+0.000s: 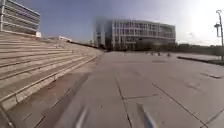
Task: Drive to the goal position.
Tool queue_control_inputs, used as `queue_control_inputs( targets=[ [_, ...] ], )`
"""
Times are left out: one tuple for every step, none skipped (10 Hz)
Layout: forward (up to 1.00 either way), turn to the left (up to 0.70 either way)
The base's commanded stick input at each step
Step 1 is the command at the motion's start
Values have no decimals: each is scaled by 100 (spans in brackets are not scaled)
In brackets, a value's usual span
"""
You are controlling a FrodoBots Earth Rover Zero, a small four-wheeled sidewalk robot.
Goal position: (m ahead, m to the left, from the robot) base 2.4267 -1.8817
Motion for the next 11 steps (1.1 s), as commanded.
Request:
queue_control_inputs(
  targets=[
    [70, -23],
    [70, -27],
    [70, -12],
    [70, 0],
    [70, 0],
    [70, 0],
    [70, 16],
    [70, 27],
    [70, 27],
    [70, 20],
    [70, 0]
  ],
)
